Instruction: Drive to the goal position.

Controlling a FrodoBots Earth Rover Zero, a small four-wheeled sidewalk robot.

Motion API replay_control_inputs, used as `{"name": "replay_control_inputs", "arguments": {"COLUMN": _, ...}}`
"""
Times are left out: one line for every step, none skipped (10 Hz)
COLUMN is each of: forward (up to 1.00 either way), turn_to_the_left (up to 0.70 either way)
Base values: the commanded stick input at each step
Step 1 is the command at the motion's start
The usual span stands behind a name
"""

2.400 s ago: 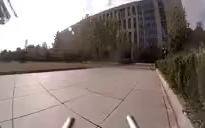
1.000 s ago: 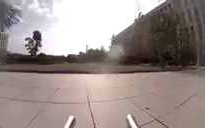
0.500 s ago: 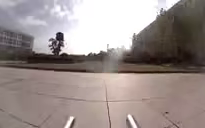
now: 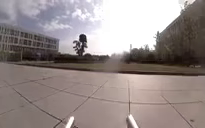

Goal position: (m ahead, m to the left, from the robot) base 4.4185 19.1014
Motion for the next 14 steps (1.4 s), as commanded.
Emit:
{"name": "replay_control_inputs", "arguments": {"forward": 0.0, "turn_to_the_left": 0.7}}
{"name": "replay_control_inputs", "arguments": {"forward": 0.0, "turn_to_the_left": 0.7}}
{"name": "replay_control_inputs", "arguments": {"forward": 0.0, "turn_to_the_left": 0.7}}
{"name": "replay_control_inputs", "arguments": {"forward": 0.0, "turn_to_the_left": 0.7}}
{"name": "replay_control_inputs", "arguments": {"forward": 0.0, "turn_to_the_left": 0.7}}
{"name": "replay_control_inputs", "arguments": {"forward": 0.0, "turn_to_the_left": 0.7}}
{"name": "replay_control_inputs", "arguments": {"forward": 0.0, "turn_to_the_left": 0.7}}
{"name": "replay_control_inputs", "arguments": {"forward": 0.0, "turn_to_the_left": 0.7}}
{"name": "replay_control_inputs", "arguments": {"forward": 0.0, "turn_to_the_left": 0.7}}
{"name": "replay_control_inputs", "arguments": {"forward": 0.0, "turn_to_the_left": 0.7}}
{"name": "replay_control_inputs", "arguments": {"forward": 0.0, "turn_to_the_left": 0.7}}
{"name": "replay_control_inputs", "arguments": {"forward": 0.0, "turn_to_the_left": 0.7}}
{"name": "replay_control_inputs", "arguments": {"forward": 0.0, "turn_to_the_left": 0.7}}
{"name": "replay_control_inputs", "arguments": {"forward": 0.0, "turn_to_the_left": 0.7}}
